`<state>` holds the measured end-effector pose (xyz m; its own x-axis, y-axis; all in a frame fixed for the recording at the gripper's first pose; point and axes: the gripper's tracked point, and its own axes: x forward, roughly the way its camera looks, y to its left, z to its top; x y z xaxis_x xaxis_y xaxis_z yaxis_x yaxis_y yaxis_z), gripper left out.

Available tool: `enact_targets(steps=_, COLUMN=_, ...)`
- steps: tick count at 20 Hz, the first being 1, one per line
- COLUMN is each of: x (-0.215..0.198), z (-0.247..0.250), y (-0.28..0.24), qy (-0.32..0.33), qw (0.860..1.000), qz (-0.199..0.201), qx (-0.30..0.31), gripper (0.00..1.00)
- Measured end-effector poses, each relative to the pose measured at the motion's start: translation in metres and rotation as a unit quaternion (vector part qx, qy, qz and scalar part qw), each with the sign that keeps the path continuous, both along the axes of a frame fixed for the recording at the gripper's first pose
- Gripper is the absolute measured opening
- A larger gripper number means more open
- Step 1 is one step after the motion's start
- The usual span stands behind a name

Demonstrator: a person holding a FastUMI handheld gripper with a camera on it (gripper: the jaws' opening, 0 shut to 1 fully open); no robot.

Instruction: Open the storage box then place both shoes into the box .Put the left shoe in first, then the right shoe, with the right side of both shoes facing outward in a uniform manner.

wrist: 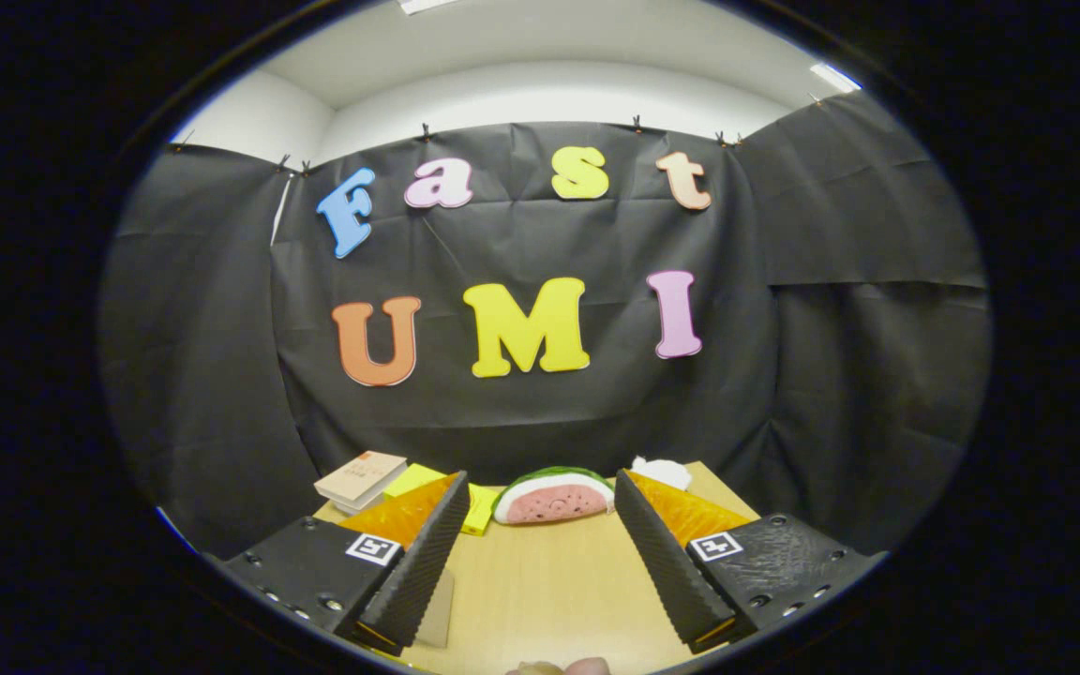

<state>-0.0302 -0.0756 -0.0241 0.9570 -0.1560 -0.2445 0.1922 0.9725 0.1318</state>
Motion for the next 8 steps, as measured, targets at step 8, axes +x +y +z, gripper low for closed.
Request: enact_targets(steps=8, x=-0.0067, z=-0.0004, y=-0.0032, qy=-0.001, qw=1.000, qz=0.009, qx=0.010, gripper=0.96)
